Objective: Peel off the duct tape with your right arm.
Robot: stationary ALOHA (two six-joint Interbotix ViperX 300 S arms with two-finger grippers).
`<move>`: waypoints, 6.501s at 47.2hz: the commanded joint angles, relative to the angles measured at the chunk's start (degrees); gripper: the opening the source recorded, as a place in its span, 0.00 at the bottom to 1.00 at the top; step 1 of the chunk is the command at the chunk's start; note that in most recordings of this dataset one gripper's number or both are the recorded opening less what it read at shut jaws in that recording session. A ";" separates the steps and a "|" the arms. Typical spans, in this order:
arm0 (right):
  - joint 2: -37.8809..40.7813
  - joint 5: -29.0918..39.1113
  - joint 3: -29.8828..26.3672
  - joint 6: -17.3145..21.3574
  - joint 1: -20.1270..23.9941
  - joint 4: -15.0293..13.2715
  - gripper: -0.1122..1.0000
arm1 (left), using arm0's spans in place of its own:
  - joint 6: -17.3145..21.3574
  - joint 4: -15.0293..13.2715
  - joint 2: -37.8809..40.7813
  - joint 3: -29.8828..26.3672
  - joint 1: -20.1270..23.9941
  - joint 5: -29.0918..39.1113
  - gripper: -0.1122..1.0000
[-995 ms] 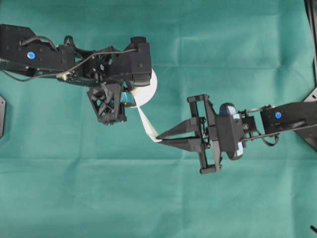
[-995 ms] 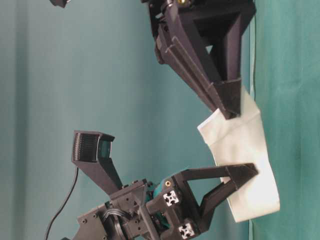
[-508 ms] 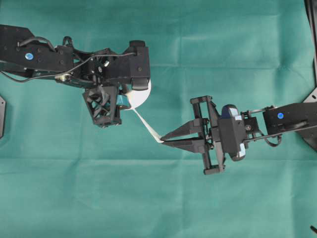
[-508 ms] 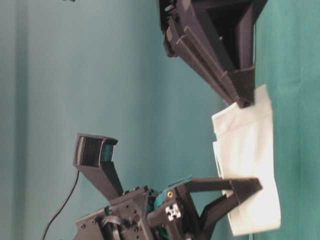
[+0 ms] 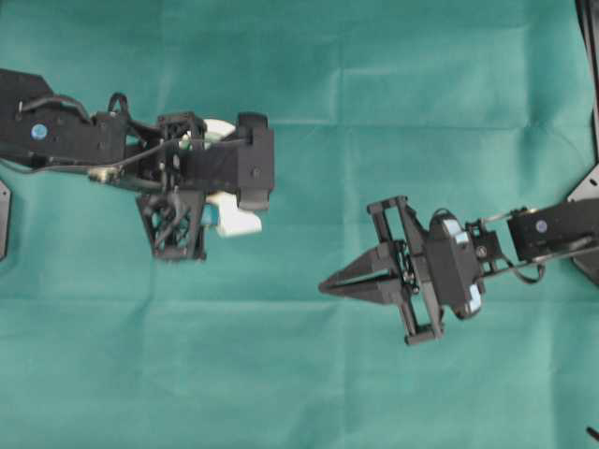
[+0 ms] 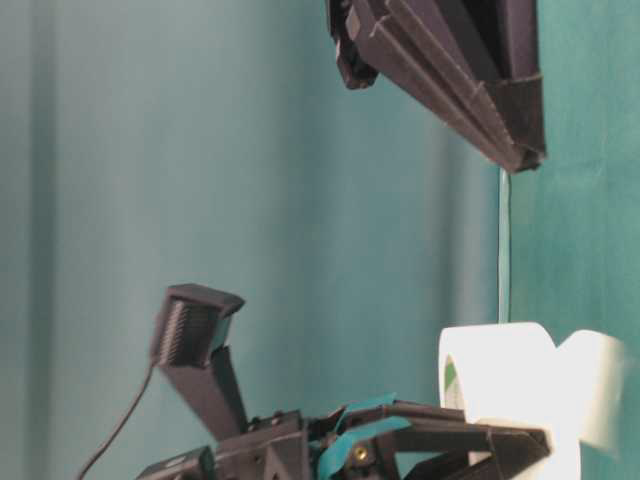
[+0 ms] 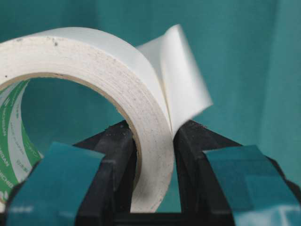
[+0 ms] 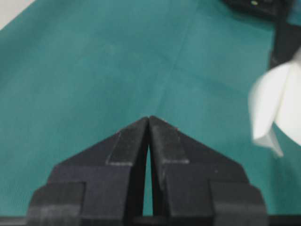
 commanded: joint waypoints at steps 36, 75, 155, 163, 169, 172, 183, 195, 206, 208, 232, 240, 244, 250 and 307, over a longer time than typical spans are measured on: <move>-7.65 -0.53 4.57 0.00 -7.56 0.09 0.02 | 2.11 0.26 -3.25 1.23 -1.05 -2.99 0.28; -8.70 -0.53 6.24 0.18 -7.91 0.09 0.02 | 2.55 0.18 9.67 -8.61 -1.14 -11.51 0.28; -8.09 -0.53 7.56 0.26 -8.00 0.09 0.02 | 9.49 0.35 4.39 -5.45 1.23 -8.35 0.89; -8.17 -0.62 7.65 0.26 -8.00 0.09 0.02 | 9.32 0.26 -0.53 -1.05 2.20 -8.79 0.89; -8.17 -0.53 7.65 0.18 -7.91 0.09 0.02 | 9.23 0.26 -2.46 0.62 2.29 -9.14 0.86; -8.44 -0.35 7.82 0.18 -7.91 0.09 0.02 | 9.23 0.26 -3.16 1.32 2.29 -9.14 0.86; -11.60 0.44 8.17 0.09 -7.91 0.09 0.02 | 9.40 0.18 -7.21 3.34 1.32 -10.11 0.86; -16.26 3.08 9.67 0.00 -8.61 0.09 0.02 | 9.58 0.18 -12.57 8.70 0.70 -16.00 0.79; -19.07 3.96 10.81 0.00 -8.79 0.09 0.02 | 9.23 0.18 -16.87 14.50 0.70 -23.38 0.77; -19.16 3.96 10.99 0.00 -8.79 0.09 0.01 | 9.23 0.18 -17.67 15.47 0.70 -24.87 0.77; -22.68 4.48 15.91 0.00 -8.79 0.09 0.01 | 8.17 -0.09 -27.77 28.30 0.79 -39.90 0.76; -27.42 5.71 18.90 0.09 -8.79 0.09 0.02 | 7.56 0.00 -30.76 32.26 0.79 -41.92 0.77; -29.97 6.33 20.21 0.09 -8.79 0.09 0.02 | 7.47 0.00 -31.99 34.10 0.79 -43.07 0.76; -34.01 6.68 22.15 0.09 -8.79 0.09 0.02 | 7.47 0.00 -34.37 36.91 0.79 -44.30 0.77; -68.12 22.76 39.11 0.35 -10.20 -0.09 0.02 | 5.27 -0.09 -72.60 57.13 3.60 -44.30 0.76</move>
